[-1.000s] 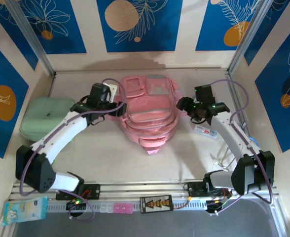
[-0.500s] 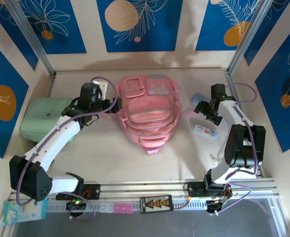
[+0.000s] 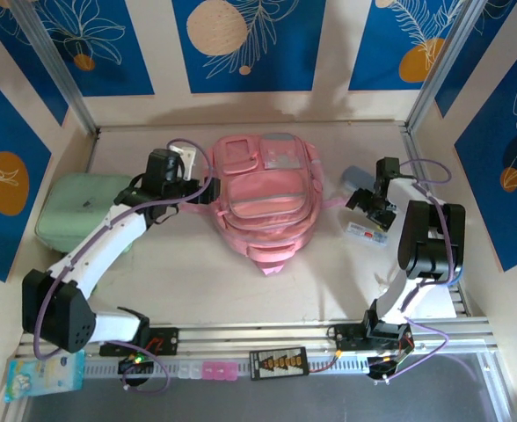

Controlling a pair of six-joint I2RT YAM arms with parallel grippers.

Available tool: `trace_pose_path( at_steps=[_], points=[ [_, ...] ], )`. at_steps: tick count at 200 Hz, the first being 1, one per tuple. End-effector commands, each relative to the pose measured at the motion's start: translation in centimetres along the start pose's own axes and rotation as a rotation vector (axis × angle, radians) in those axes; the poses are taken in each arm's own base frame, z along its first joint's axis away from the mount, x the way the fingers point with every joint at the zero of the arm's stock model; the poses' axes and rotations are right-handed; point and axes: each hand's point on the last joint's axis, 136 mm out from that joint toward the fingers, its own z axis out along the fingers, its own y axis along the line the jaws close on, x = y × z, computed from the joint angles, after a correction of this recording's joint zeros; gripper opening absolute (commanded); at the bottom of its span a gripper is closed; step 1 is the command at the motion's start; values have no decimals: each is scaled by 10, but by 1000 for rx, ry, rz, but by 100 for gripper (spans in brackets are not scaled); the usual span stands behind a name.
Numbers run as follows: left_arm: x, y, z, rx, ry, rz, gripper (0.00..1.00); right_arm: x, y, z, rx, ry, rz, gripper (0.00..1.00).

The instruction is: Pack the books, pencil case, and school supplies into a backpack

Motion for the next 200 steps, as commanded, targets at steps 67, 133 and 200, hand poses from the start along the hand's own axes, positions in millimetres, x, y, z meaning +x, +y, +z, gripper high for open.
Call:
trace_pose_path(
  at_steps=[67, 133, 200],
  points=[
    [2, -4, 7, 48, 11, -6, 100, 72, 7, -11, -20, 123, -8, 90],
    [2, -8, 7, 66, 19, 5, 100, 80, -3, -1, 132, 123, -59, 68],
    [0, -26, 6, 159, 43, 50, 100, 78, -1, 2, 134, 125, -43, 42]
  ],
)
